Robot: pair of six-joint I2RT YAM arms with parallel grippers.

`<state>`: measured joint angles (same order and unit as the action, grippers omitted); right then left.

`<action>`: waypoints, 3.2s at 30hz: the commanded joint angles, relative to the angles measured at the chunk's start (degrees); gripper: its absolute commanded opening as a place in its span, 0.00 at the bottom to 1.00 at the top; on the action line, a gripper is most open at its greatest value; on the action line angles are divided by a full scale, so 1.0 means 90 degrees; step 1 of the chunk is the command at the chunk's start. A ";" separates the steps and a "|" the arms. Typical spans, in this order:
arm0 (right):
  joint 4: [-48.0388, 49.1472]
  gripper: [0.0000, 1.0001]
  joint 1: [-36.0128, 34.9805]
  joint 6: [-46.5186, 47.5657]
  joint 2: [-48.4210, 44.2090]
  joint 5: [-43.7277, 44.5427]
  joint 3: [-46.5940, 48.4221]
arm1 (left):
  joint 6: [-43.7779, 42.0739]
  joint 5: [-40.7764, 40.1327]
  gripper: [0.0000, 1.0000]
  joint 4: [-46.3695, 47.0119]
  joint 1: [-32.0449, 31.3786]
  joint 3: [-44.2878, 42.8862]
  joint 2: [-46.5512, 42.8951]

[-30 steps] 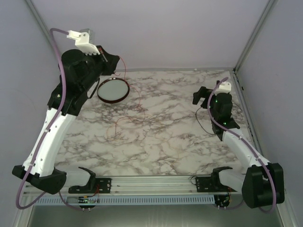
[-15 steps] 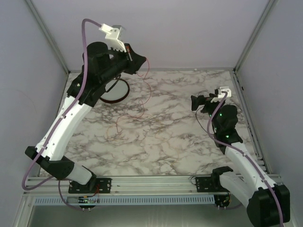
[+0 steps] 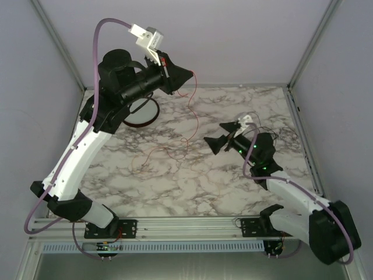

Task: Zip-tie the wires
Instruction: Place the cable at the center of the board.

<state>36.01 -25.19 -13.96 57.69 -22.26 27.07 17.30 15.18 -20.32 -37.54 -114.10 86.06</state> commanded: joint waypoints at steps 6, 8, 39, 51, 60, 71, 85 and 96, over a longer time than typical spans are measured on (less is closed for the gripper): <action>0.0910 0.99 -0.1057 0.0127 0.1203 -0.0130 0.0052 | -0.0037 0.0364 0.00 0.0079 -0.0053 -0.0644 0.0036; 0.1053 0.99 -0.1249 0.0028 0.1459 0.0046 0.0007 | -0.0028 0.0369 0.00 0.0079 -0.0050 -0.0710 0.0037; -0.3157 0.00 -0.1501 0.0270 0.0890 0.3191 0.1738 | -0.0619 -0.1473 0.00 -0.0728 -0.0010 -0.0542 -0.0898; -0.5672 0.00 -0.1470 0.0262 -0.0798 0.5101 0.2037 | 0.0036 -0.1659 0.00 0.0028 -0.0011 0.2553 -0.2011; -0.7682 0.00 -0.1480 -0.0114 -0.0807 0.5564 0.3275 | 0.0432 -0.2464 0.00 -0.0232 0.0086 0.4241 -0.2628; -0.6944 0.00 -0.1539 -0.0810 0.0138 0.4500 0.2348 | 0.0838 -0.2347 0.00 -0.0407 0.0933 0.6067 -0.2847; -0.6991 0.00 -0.1529 -0.1174 0.2571 0.4710 0.3520 | 0.1183 -0.1963 0.00 0.1029 0.2173 0.7785 -0.2278; -0.7027 0.02 -0.1142 -0.1273 0.3760 0.4574 0.4046 | 0.1519 -0.1611 0.00 0.2230 0.2775 0.8260 -0.1478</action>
<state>-27.09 -36.75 -24.69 89.80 19.35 60.34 29.54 -1.50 -6.85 -12.95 -40.14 70.04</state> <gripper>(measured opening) 0.005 0.006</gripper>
